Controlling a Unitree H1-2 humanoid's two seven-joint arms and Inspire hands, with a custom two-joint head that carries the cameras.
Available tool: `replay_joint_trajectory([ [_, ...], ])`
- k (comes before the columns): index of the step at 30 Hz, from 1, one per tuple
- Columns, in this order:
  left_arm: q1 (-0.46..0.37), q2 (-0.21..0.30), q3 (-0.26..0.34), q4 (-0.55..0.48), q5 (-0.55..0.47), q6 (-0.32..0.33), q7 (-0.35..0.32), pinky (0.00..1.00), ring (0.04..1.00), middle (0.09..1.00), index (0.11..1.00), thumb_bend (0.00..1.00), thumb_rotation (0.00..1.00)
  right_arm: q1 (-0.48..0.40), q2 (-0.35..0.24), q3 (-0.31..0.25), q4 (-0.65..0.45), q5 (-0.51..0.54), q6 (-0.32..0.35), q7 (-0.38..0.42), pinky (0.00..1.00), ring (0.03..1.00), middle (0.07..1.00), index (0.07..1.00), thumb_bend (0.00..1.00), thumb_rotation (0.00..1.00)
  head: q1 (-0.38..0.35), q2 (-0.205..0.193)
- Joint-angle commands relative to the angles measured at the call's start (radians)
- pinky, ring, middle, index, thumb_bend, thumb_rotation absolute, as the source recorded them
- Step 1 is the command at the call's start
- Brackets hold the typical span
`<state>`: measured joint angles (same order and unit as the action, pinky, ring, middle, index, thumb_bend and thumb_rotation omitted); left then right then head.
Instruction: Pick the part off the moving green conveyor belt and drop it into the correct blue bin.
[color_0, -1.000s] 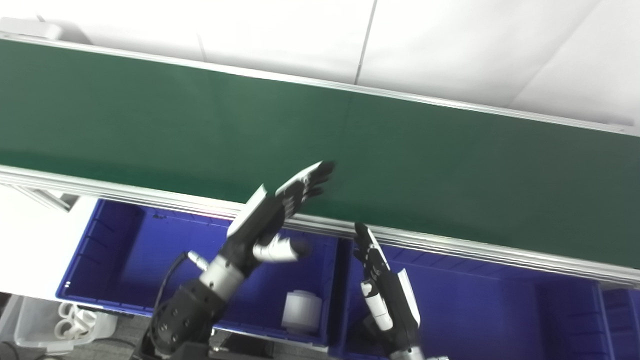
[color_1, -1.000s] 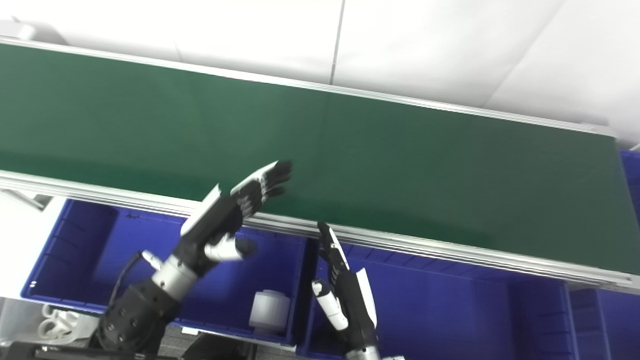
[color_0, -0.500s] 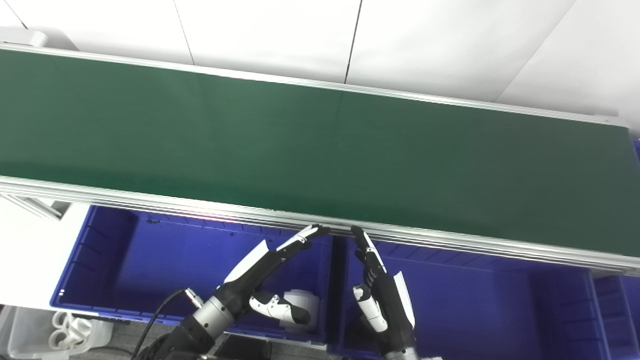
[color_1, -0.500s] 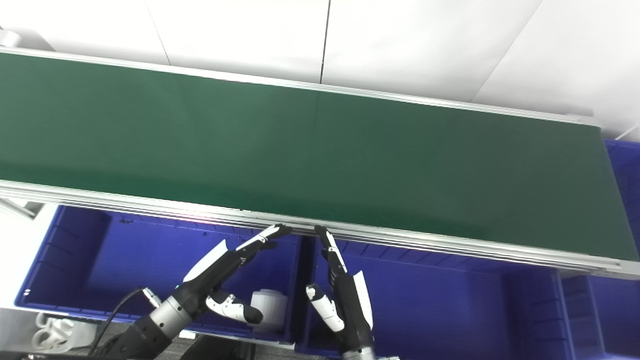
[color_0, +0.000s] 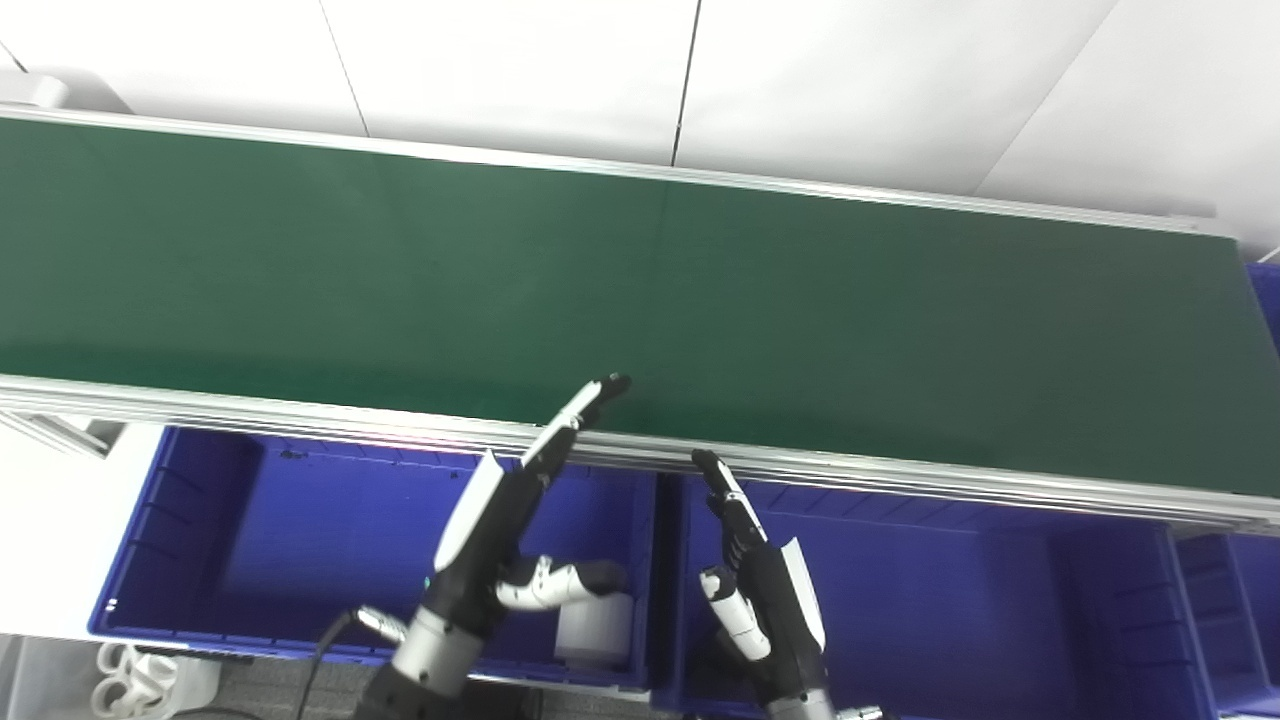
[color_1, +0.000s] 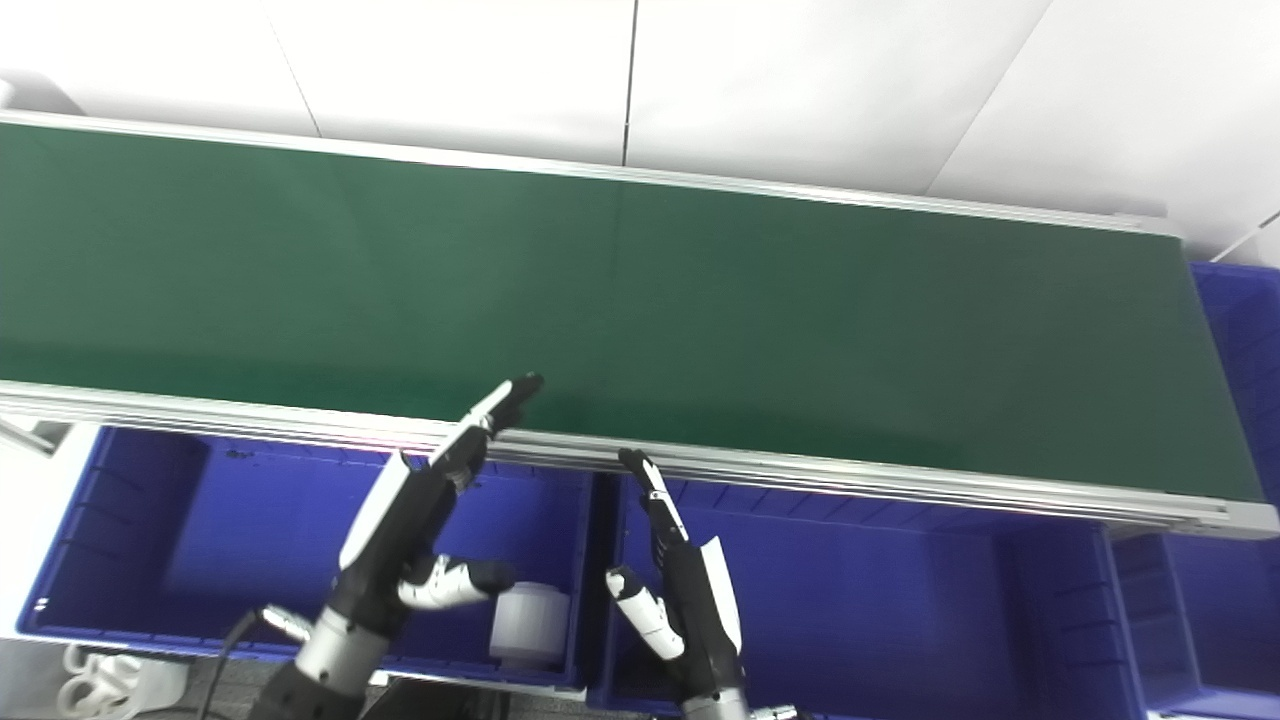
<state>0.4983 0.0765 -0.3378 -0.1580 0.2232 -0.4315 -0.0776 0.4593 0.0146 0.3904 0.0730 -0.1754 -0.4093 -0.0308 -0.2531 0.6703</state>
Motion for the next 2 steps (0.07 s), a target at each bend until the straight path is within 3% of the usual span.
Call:
replay_joint_trajectory([
  [1,-0.013,0.021,-0.008,0.039,-0.024,-0.038,0.024,0.96,0.967,0.957,0.91,0.8,0.79,0.0,0.039,0.03,0.003,-0.019,-0.058,-0.002,0.98,0.995,0.987,0.938,0.83,0.91,-0.013,-0.01],
  [2,-0.023,0.032,-0.017,0.066,-0.031,-0.038,0.027,0.96,0.97,0.959,0.911,0.82,0.79,0.0,0.04,0.03,0.004,-0.025,-0.058,-0.005,0.98,0.994,0.986,0.938,0.84,0.91,-0.02,-0.015],
])
